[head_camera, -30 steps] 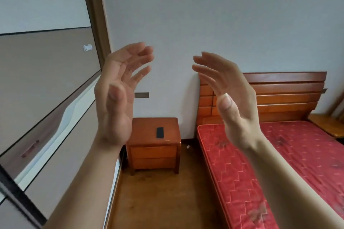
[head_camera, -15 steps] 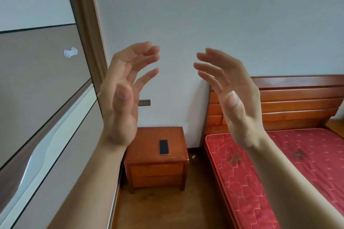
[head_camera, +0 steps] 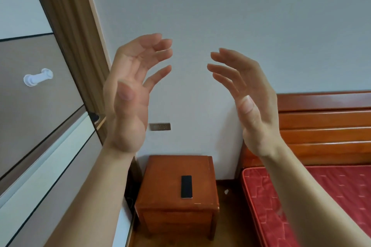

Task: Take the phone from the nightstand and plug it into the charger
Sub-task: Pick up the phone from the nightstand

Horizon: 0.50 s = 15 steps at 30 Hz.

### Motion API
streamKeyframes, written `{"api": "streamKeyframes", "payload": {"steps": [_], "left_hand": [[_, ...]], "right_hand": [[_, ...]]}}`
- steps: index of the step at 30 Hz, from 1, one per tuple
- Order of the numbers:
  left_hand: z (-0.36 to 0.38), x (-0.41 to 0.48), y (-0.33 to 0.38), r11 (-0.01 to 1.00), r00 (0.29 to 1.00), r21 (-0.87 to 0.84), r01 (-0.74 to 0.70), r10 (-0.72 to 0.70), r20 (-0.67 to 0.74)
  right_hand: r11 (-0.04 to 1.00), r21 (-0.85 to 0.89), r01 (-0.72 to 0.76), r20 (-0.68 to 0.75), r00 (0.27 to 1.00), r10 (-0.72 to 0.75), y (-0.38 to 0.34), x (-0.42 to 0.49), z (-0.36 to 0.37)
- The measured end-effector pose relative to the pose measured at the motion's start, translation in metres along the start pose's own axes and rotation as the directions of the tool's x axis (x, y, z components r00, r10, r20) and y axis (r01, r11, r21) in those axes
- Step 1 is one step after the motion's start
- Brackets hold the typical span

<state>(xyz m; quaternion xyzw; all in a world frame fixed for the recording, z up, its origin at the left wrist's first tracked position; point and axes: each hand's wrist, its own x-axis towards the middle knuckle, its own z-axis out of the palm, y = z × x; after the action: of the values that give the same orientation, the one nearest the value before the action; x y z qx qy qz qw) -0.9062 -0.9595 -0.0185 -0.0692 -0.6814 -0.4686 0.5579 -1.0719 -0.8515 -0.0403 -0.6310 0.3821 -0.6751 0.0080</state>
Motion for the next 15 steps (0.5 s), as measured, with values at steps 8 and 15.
{"api": "streamKeyframes", "payload": {"steps": [8, 15], "left_hand": [[-0.022, 0.039, -0.106, 0.994, 0.995, 0.033, 0.099, -0.099, -0.019], [-0.065, 0.063, -0.221, 0.985, 0.985, -0.045, 0.169, -0.168, 0.030]], "right_hand": [[0.996, 0.010, -0.092, 0.026, 0.995, 0.092, 0.113, 0.038, -0.004], [0.977, -0.045, -0.208, 0.008, 0.978, 0.209, 0.218, 0.050, 0.015]]}}
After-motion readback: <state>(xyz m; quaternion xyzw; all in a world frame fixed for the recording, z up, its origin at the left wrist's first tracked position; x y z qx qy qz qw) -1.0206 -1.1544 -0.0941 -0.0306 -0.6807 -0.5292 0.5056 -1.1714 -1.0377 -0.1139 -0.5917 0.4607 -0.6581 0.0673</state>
